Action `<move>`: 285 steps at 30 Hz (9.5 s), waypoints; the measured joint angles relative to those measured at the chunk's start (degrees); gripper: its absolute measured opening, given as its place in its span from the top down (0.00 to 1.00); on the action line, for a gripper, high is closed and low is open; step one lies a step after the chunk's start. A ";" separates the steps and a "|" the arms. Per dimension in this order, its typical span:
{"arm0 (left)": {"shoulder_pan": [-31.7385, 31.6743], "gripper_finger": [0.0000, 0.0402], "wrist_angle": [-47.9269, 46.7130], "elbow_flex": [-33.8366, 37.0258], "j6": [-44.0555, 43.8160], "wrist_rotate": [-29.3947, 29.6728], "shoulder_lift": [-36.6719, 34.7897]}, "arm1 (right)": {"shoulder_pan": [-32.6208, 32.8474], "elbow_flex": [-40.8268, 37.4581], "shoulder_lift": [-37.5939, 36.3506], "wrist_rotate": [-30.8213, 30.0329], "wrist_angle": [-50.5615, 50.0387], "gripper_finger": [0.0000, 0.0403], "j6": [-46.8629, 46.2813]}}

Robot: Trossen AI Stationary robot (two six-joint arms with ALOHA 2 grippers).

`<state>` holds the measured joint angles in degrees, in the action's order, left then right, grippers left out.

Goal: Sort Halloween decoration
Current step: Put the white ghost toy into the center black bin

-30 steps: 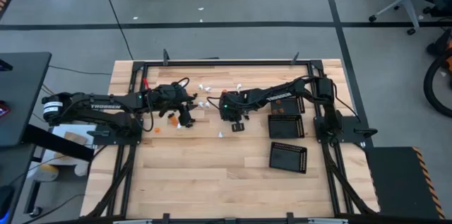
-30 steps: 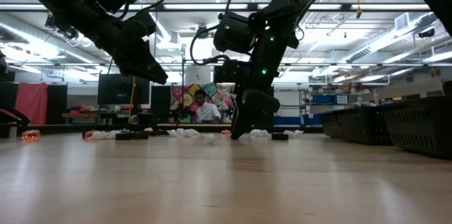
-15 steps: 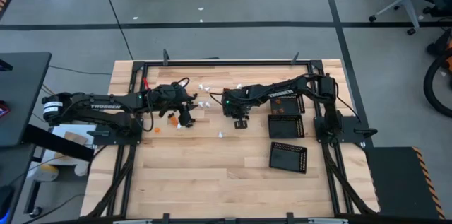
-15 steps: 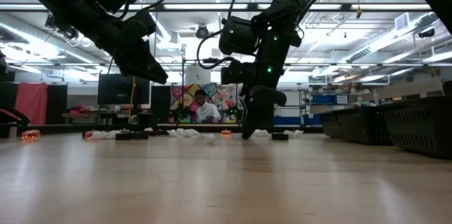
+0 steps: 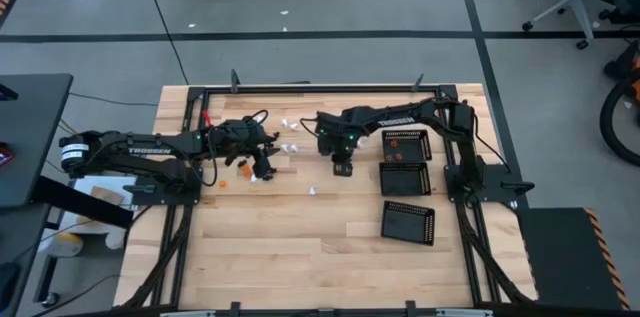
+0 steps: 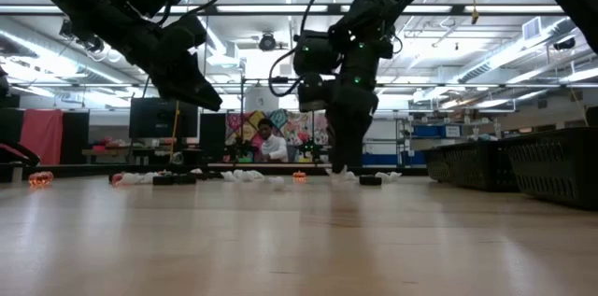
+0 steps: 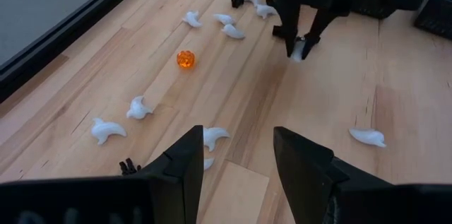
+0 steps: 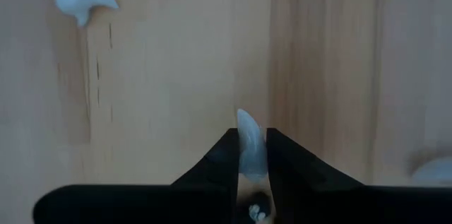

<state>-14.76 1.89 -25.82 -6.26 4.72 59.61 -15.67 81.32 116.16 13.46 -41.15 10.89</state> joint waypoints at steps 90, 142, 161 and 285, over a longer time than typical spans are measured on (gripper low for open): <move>-0.06 0.61 3.46 0.00 2.85 0.21 0.01 | -4.48 -6.09 -10.44 -15.59 4.28 0.67 -7.04; -0.04 0.61 0.72 0.00 2.36 0.16 0.00 | -5.29 15.17 9.52 -11.48 -11.60 0.65 12.88; 0.00 0.61 -1.86 0.00 2.34 0.16 0.00 | -2.22 15.32 7.11 -14.30 -11.67 0.64 6.65; 0.00 0.61 -3.16 0.00 0.85 0.16 0.01 | -0.79 4.04 -8.25 10.77 -32.65 0.84 5.41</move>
<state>-14.76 -1.27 -25.82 -5.41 4.88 59.62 -16.46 85.36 107.91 24.23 -73.80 16.30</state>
